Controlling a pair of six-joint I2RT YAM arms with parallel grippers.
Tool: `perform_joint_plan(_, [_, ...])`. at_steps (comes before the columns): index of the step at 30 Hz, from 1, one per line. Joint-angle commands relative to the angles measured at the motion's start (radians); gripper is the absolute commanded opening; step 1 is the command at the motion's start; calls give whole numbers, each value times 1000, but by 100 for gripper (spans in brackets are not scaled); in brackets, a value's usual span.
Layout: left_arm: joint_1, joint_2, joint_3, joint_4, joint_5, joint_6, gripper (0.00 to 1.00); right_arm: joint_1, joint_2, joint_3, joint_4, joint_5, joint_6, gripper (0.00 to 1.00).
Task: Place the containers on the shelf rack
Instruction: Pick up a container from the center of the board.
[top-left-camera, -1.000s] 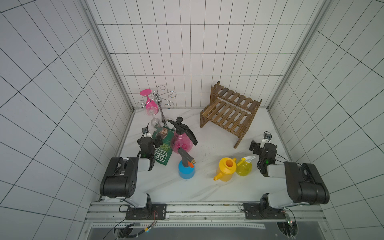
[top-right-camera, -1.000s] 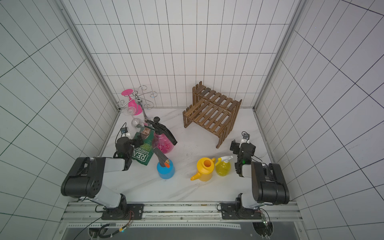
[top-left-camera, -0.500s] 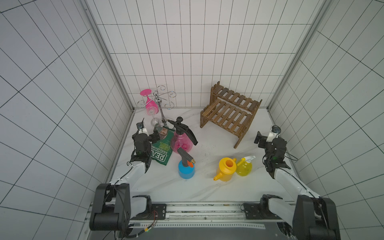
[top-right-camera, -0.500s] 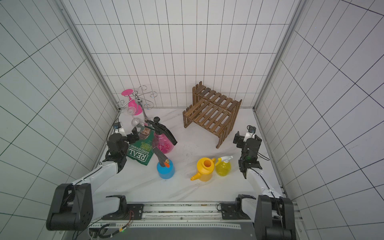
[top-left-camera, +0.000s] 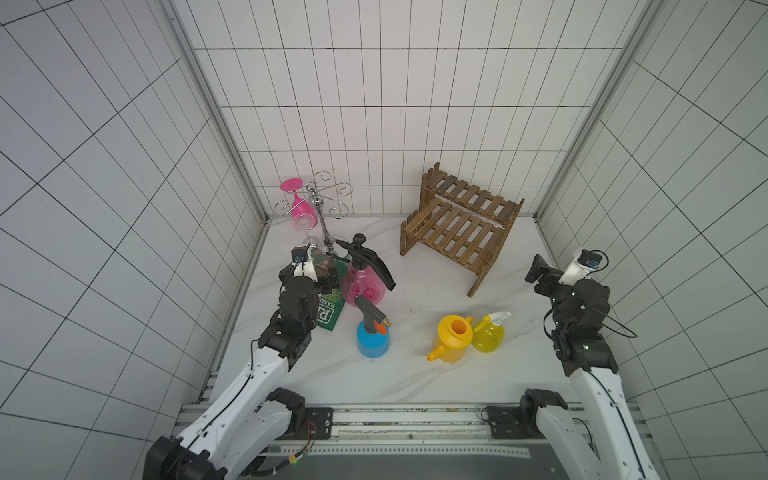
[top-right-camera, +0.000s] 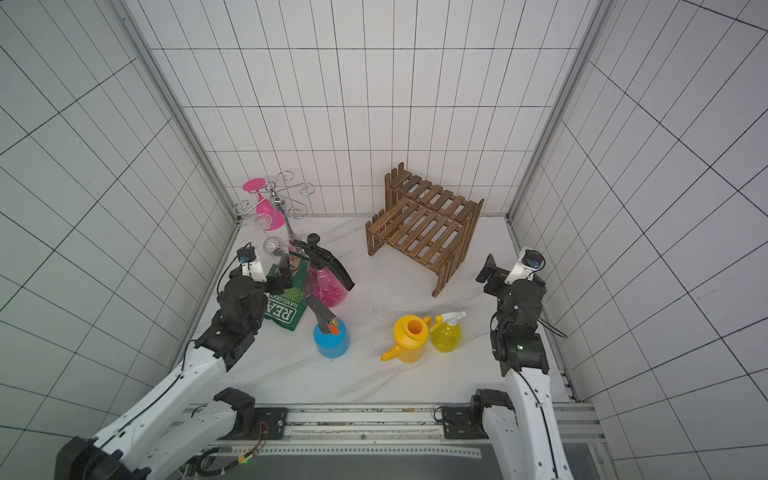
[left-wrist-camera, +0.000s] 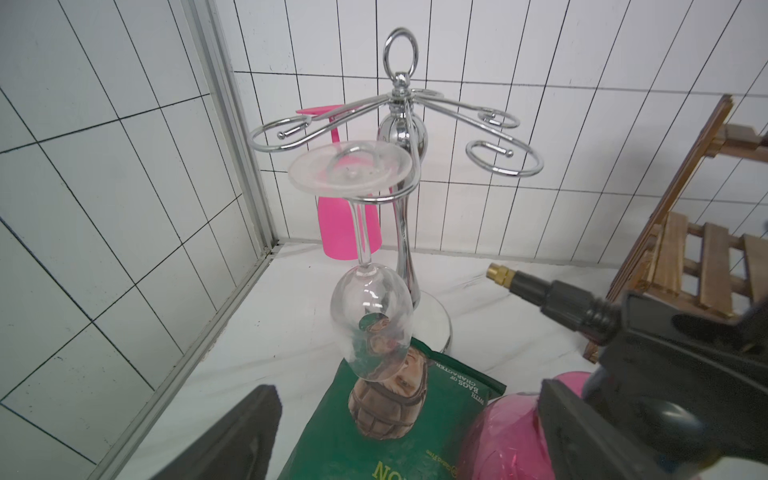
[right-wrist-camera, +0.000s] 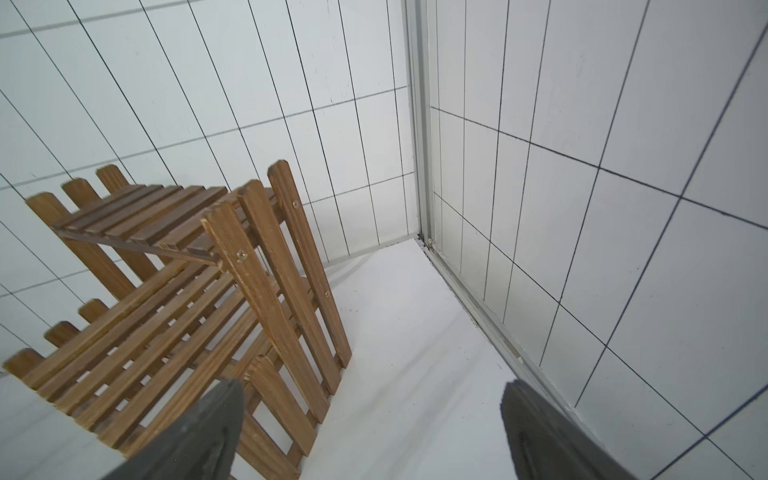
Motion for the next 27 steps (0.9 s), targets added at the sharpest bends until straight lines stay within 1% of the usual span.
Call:
perform_joint_plan(1, [-8, -60, 49, -156, -74, -163, 99, 2, -68, 13, -65, -195, 46, 99])
perform_joint_plan(3, [-8, -102, 72, -242, -93, -281, 99, 2, -91, 20, -64, -306, 47, 99])
perform_joint_plan(6, [-7, -162, 73, -268, 19, -311, 99, 2, -100, 35, -54, -447, 69, 99])
perform_joint_plan(9, [-8, -233, 60, -281, 138, -352, 99, 1, -84, 35, -20, -569, 122, 99])
perform_joint_plan(11, [-8, -275, 48, -286, 182, -367, 99, 1, -72, 27, 20, -641, 169, 99])
perform_joint_plan(13, [-8, -322, 36, -299, 210, -411, 99, 2, -61, 8, 81, -709, 226, 99])
perform_joint_plan(17, [-8, -396, -16, -239, 311, -435, 99, 6, -50, -45, 230, -794, 360, 99])
perform_joint_plan(19, [-8, -415, -31, -228, 355, -452, 99, 8, -43, -52, 269, -828, 401, 99])
perform_joint_plan(23, [-9, -419, -40, -226, 419, -488, 99, 43, -39, -47, 271, -859, 414, 99])
perform_joint_plan(27, [-11, -399, -40, -204, 476, -526, 99, 136, -33, -36, 263, -851, 376, 99])
